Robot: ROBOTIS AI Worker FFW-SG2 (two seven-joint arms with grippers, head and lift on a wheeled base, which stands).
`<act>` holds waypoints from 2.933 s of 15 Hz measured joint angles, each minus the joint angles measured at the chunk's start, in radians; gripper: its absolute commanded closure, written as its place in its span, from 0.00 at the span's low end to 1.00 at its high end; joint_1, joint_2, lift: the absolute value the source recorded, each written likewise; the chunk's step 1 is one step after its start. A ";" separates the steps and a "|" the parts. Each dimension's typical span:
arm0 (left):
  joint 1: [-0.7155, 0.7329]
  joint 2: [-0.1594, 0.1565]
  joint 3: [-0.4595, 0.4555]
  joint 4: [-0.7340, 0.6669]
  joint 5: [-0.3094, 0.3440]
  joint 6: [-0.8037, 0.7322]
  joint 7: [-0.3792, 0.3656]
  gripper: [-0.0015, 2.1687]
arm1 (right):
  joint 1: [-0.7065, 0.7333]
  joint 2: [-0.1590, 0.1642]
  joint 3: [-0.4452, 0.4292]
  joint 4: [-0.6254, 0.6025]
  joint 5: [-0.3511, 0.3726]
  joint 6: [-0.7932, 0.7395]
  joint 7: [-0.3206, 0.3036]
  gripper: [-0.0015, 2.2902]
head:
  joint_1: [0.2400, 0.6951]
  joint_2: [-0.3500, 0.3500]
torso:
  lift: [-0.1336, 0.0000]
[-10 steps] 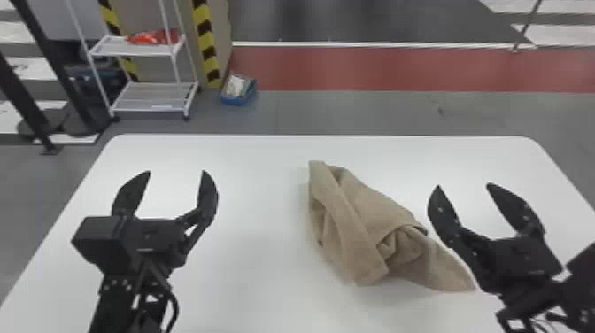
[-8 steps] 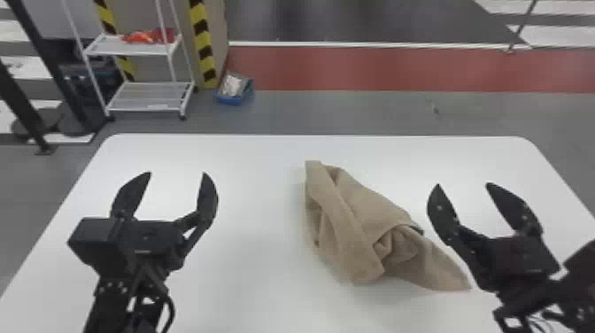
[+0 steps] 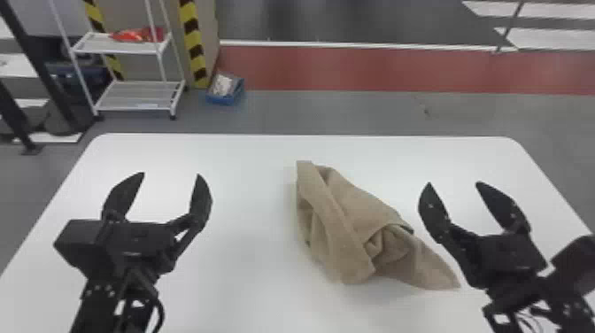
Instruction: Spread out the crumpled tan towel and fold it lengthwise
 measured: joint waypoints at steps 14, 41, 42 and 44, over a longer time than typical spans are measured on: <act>0.060 0.065 -0.284 -0.110 -0.034 0.112 0.034 0.07 | 0.058 -0.024 -0.208 0.105 0.047 0.006 0.049 0.10 | 1.00 0.00 | 0.07; -0.287 -0.012 -0.835 0.248 -0.249 0.382 0.386 0.32 | 0.056 0.000 -0.324 0.174 -0.028 -0.030 -0.009 0.10 | 1.00 0.00 | 0.07; -0.289 -0.013 -0.831 0.255 -0.254 0.382 0.386 0.58 | 0.057 0.000 -0.323 0.174 -0.028 -0.036 -0.007 0.10 | 1.00 0.00 | 0.07; -0.292 -0.013 -0.828 0.262 -0.260 0.378 0.409 0.90 | 0.060 0.000 -0.323 0.174 -0.034 -0.045 -0.005 0.10 | 1.00 0.00 | 0.07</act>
